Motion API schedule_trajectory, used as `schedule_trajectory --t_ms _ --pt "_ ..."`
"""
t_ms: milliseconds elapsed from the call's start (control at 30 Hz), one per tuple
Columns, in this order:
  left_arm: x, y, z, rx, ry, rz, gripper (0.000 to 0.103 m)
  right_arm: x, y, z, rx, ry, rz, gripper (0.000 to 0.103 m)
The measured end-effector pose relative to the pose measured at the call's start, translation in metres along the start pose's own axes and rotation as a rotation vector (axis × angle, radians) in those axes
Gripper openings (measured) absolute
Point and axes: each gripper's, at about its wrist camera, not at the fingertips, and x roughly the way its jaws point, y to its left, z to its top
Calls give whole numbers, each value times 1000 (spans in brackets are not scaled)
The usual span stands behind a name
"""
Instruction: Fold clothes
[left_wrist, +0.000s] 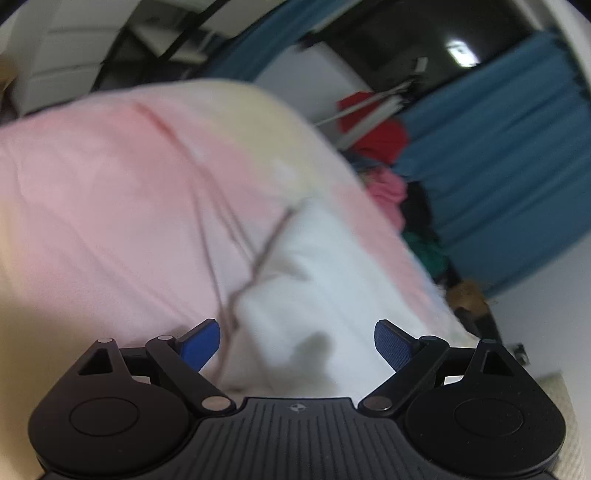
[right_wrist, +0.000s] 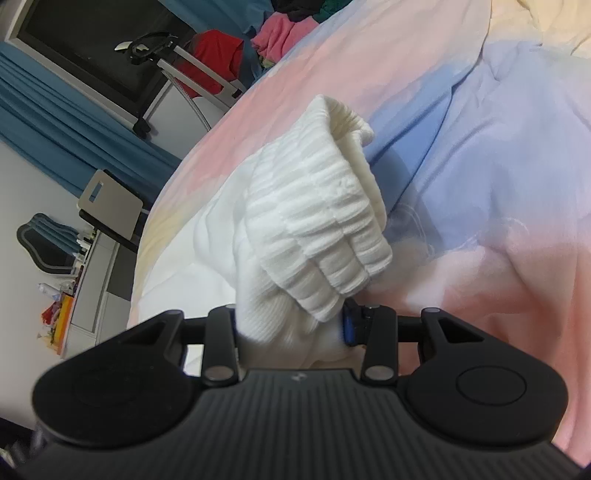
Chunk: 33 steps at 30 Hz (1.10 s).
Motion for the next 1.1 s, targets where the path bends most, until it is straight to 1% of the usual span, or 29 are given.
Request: schedule_trajectory --t_ms 33,67,133,233,300,333,400,433,500,600,767,900,1100 --pt "11 4 2 -18 14 -8 90 0 0 0 -5 -3 0 42" --pt "22 7 3 -37 41 -29 86 1 0 0 -7 -4 0 42" --pt "41 11 3 -74 101 -44 88 1 -2 0 -8 -5 2 42" --pt "49 9 2 -17 118 -30 85 1 -1 2 -4 -6 9 42" --pt "50 6 1 22 117 -26 79 1 -1 4 6 -7 17 42" --pt "50 8 2 25 117 -27 76 0 0 4 9 -10 24 41" --pt "50 13 3 3 109 -25 64 -2 3 4 -8 -23 38 41" --pt "49 11 3 8 101 -28 61 -4 5 4 -18 -30 45 40" --pt "45 8 2 20 84 -34 52 -8 8 3 -39 -45 54 39" --pt "33 2 0 19 61 -74 41 -11 10 3 -47 -58 64 38" --pt "16 -3 -6 7 42 -127 37 -26 8 0 -51 -88 99 37" --pt "0 -5 -18 12 39 -139 36 -43 12 -3 -79 -123 116 37" --pt "-12 -14 -26 22 23 -152 35 -68 19 -16 -81 -149 109 37"
